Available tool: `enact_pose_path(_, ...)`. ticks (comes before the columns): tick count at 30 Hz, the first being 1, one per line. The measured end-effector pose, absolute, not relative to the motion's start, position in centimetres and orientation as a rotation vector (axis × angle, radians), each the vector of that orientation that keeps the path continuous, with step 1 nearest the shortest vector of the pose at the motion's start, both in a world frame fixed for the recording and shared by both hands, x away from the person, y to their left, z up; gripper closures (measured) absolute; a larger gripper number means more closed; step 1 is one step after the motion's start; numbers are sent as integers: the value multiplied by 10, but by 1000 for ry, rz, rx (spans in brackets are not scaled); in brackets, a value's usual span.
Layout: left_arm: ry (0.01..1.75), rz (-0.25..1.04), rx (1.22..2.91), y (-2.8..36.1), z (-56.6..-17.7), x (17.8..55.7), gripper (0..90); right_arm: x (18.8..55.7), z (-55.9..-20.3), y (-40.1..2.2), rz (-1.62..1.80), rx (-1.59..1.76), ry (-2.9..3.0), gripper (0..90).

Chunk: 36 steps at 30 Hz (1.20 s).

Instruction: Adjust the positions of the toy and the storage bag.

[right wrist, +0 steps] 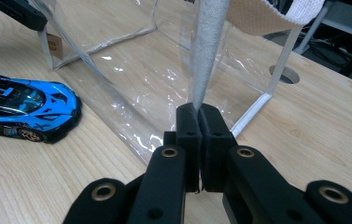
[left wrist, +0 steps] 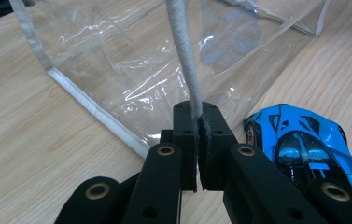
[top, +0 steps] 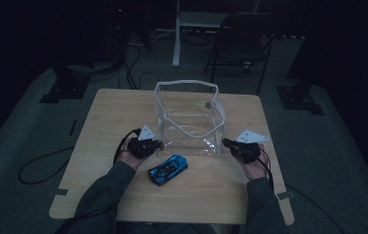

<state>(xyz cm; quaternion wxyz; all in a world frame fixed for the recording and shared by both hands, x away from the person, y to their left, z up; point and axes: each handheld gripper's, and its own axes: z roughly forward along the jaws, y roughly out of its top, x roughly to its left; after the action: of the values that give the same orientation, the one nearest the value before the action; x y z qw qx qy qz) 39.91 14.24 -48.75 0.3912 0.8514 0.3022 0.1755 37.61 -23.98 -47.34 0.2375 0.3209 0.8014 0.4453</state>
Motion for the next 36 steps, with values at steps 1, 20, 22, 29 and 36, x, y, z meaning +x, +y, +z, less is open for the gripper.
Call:
enact_pose_path(1,767,446,2163,142,-488,399,872,375,-474,-241,1222,882,2193,884)
enact_pose_path(20,763,387,2131,139,-475,367,448,373,-475,-243,1237,883,2183,879)
enact_pose_path(22,753,375,2142,134,-478,362,388,372,-476,-243,1238,884,2181,878)
enact_pose_path(29,779,259,2178,117,-496,356,214,372,-476,-243,1244,884,2178,877)
enact_pose_path(36,794,199,2274,103,-518,352,143,372,-478,-244,1260,888,2172,877)
